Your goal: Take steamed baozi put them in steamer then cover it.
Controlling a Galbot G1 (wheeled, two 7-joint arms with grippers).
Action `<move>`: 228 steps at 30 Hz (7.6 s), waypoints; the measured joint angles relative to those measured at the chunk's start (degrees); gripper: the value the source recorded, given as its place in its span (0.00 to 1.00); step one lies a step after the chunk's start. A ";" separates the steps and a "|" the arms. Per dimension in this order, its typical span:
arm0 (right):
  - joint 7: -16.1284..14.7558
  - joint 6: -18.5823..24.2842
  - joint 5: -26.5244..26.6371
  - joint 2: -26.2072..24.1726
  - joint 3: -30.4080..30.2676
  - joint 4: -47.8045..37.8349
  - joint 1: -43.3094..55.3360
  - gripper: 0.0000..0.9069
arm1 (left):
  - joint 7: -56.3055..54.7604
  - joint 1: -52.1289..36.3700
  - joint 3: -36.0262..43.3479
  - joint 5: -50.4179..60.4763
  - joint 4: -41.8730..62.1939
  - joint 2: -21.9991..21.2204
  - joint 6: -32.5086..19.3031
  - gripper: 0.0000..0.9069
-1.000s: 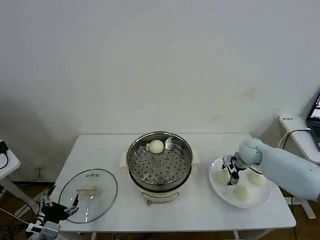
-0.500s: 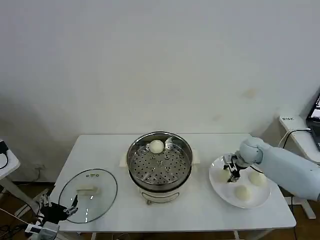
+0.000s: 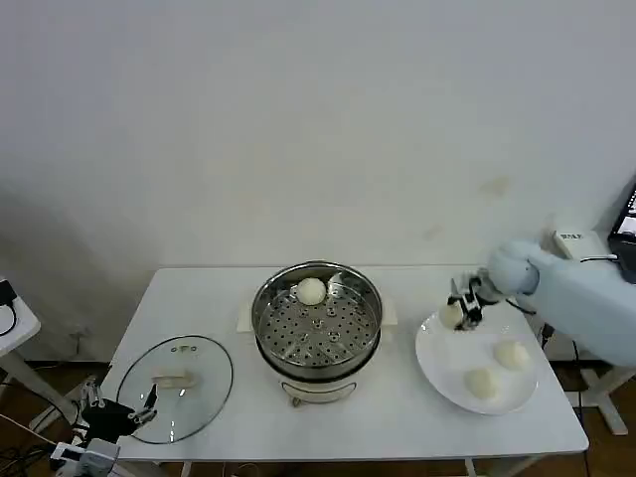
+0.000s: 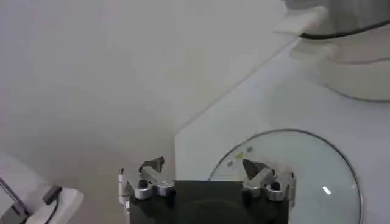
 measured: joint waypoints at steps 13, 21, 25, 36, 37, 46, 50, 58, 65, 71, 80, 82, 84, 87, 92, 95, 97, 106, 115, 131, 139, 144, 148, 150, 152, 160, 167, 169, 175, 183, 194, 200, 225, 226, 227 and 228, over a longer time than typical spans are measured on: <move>2.44 -5.10 11.84 10.71 -8.06 2.95 13.95 0.72 | 0.19 -1.11 -0.15 -0.18 0.54 0.53 0.26 1.00; 4.91 -10.68 20.13 21.01 -11.22 2.23 15.67 0.72 | 0.29 -1.53 -0.92 -0.43 0.04 0.68 0.39 1.00; 6.04 -13.53 24.36 25.32 -12.73 1.52 15.48 0.72 | 0.32 -1.70 -1.39 -0.72 -0.37 0.59 0.38 1.00; 8.24 -18.75 30.98 33.13 -15.47 -1.13 13.12 0.72 | 0.32 -2.65 -1.19 -1.01 -0.51 -0.32 0.18 1.00; 8.32 -18.97 31.19 33.58 -15.50 -1.39 12.91 0.72 | 0.32 -2.72 -1.12 -1.00 -0.47 -0.40 0.18 1.00; 8.84 -20.43 31.75 37.20 -15.59 -3.90 10.39 0.72 | 0.31 -2.56 -1.16 -0.92 -0.03 -0.46 0.09 1.00; 9.01 -20.78 31.76 38.19 -15.68 -4.67 9.86 0.72 | 0.30 -2.64 -1.16 -0.92 -0.03 -0.48 0.05 1.00; 9.33 -20.88 31.00 39.63 -15.91 -6.16 8.80 0.72 | 0.30 -2.64 -1.25 -0.94 -0.02 -0.44 -0.05 1.00; 9.46 -21.01 30.79 40.51 -15.73 -6.77 8.29 1.00 | 0.30 -2.56 -1.29 -0.94 -0.04 -0.49 -0.09 1.00; 9.33 -21.20 30.93 40.12 -15.64 -6.39 8.81 1.00 | 0.31 -2.58 -1.31 -0.92 0.02 -0.51 -0.09 1.00; 8.56 -20.67 31.52 36.34 -15.77 -2.42 12.85 1.00 | 0.54 -2.72 -1.21 -0.87 0.41 -0.26 -0.02 1.00; 8.06 -20.34 31.46 34.62 -16.01 -0.84 14.39 1.00 | 0.56 -2.72 -1.21 -0.88 0.62 -0.01 -0.02 1.00; 7.33 -19.79 31.21 32.20 -16.31 1.02 16.24 1.00 | 0.60 -2.73 -1.21 -0.90 0.75 0.16 -0.02 1.00; 6.05 -18.62 30.32 27.88 -16.64 3.78 18.67 1.00 | 0.68 -2.93 -1.09 -0.92 1.01 0.48 -0.02 1.00; 3.05 -15.44 26.83 18.92 -17.12 8.35 20.69 1.00 | 0.82 -3.27 -0.43 -0.75 1.14 1.10 0.14 1.00; 1.30 -13.10 23.83 12.88 -17.12 10.78 21.11 1.00 | 0.90 -3.32 0.06 -0.59 1.15 1.41 0.21 1.00; 0.10 -11.54 21.63 9.03 -17.15 12.13 21.12 1.00 | 0.93 -3.44 0.40 -0.54 1.28 1.68 0.21 1.00; -4.23 -4.45 11.08 -6.32 -16.65 16.47 18.31 1.00 | 0.89 -4.19 2.08 -0.07 2.40 1.83 0.20 1.00; -6.77 0.52 1.95 -15.96 -9.94 17.38 7.02 1.00 | 0.83 -3.87 2.87 0.56 2.57 1.72 0.14 1.00; -6.97 3.20 -7.62 -18.15 7.51 13.93 -17.26 1.00 | 0.90 -3.37 2.45 1.06 3.56 1.89 0.20 1.00; -6.59 3.22 -9.76 -15.87 10.93 11.20 -22.54 1.00 | 0.97 -3.50 2.08 1.03 4.07 1.95 0.22 1.00; -6.32 3.18 -10.52 -14.44 11.93 9.74 -23.86 1.00 | 1.01 -3.57 2.08 1.03 4.07 1.94 0.26 1.00; -6.05 3.00 -10.93 -13.35 12.60 8.63 -24.78 1.00 | 1.01 -3.53 2.05 1.03 4.13 1.91 0.26 1.00; -5.97 2.91 -11.07 -12.86 12.97 8.11 -25.26 0.99 | 1.02 -3.52 2.02 1.03 4.17 1.91 0.26 1.00; -5.88 2.77 -11.19 -12.37 13.27 7.72 -25.75 0.99 | 1.01 -3.51 1.96 1.03 4.22 1.88 0.26 1.00; -5.80 2.17 -11.74 -11.72 13.92 6.85 -26.57 0.81 | 1.02 -3.47 1.72 0.99 4.19 1.81 0.27 1.00; -5.81 1.80 -12.00 -11.40 14.54 6.46 -27.30 0.73 | 1.02 -3.46 1.75 0.98 4.07 1.63 0.26 1.00; -5.80 1.69 -12.06 -11.22 14.79 6.39 -27.58 0.70 | 1.02 -3.44 1.75 0.98 3.99 1.59 0.26 1.00; -5.76 1.40 -12.10 -11.13 15.49 6.49 -28.16 0.66 | 1.02 -3.32 1.65 0.97 3.66 1.59 0.26 1.00; -6.40 1.68 -11.33 -12.33 15.83 7.60 -27.00 0.66 | 1.02 -3.30 1.39 0.82 3.55 1.57 0.23 1.00; -7.93 1.70 -7.41 -14.13 13.80 8.88 -17.73 0.66 | 1.14 -4.04 1.31 0.31 3.92 2.09 0.22 1.00; -8.21 1.29 -4.51 -13.31 10.58 8.66 -9.53 0.66 | 1.22 -4.05 0.88 0.04 3.65 2.41 0.21 1.00; -5.39 -1.42 7.29 9.90 -6.91 7.63 15.78 0.67 | 1.73 -2.61 -2.28 -1.49 2.17 2.47 0.87 1.00; -5.30 -1.33 7.50 11.04 -7.15 7.54 15.84 0.67 | 1.77 -2.61 -2.48 -1.58 2.17 2.52 0.92 1.00; -5.26 -1.23 7.64 12.14 -7.39 7.48 15.88 0.67 | 1.80 -2.58 -2.69 -1.67 2.17 2.53 0.96 1.00; -5.25 -1.06 7.72 13.31 -7.65 7.42 15.88 0.67 | 1.84 -2.54 -2.92 -1.70 2.16 2.53 1.00 1.00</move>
